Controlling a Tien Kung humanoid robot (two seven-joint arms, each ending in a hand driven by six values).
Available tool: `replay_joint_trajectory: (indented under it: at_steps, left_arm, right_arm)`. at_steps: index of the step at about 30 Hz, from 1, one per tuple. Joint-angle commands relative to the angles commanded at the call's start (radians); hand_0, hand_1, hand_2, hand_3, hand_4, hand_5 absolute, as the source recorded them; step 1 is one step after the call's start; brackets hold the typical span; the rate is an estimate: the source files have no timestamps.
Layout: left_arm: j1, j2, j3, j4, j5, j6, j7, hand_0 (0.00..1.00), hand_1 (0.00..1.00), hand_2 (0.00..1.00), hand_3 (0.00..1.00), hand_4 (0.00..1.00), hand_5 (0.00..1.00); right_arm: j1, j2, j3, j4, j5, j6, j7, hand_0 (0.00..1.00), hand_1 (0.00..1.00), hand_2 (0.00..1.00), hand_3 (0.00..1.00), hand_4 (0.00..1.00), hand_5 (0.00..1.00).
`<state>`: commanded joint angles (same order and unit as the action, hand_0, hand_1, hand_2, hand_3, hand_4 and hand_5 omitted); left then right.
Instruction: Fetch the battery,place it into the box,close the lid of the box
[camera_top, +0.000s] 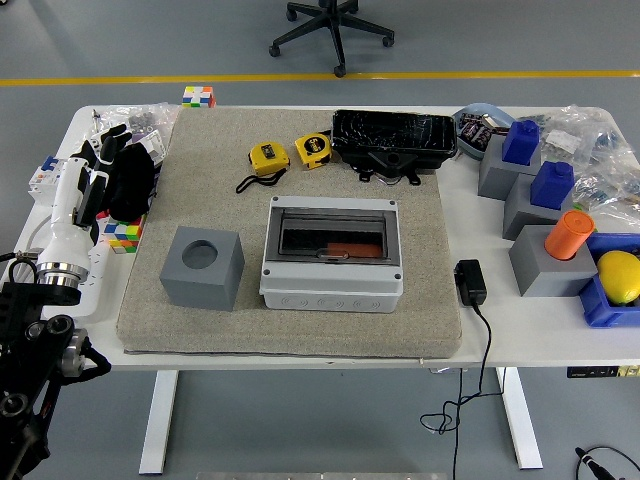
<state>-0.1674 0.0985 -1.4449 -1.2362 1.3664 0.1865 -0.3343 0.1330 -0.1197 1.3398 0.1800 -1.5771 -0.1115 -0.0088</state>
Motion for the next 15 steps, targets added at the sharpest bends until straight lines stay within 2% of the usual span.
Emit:
replay_joint_trajectory:
  at_steps: [5,15]
  left_arm:
    - [0.000,-0.002,0.013,0.002,-0.001,-0.001,0.003,0.851,0.857,0.787,0.779,0.998,0.998]
    - [-0.002,0.006,0.014,-0.003,0.006,-0.001,0.006,0.842,0.854,0.779,0.756,0.998,0.998]
  right_arm:
    - [0.000,-0.004,0.022,0.000,-0.052,0.002,0.008,0.862,0.793,0.766,0.809,0.998,0.998]
    - [0.001,-0.002,-0.002,0.000,-0.022,-0.007,0.007,0.885,0.800,0.766,0.792,0.998,0.998]
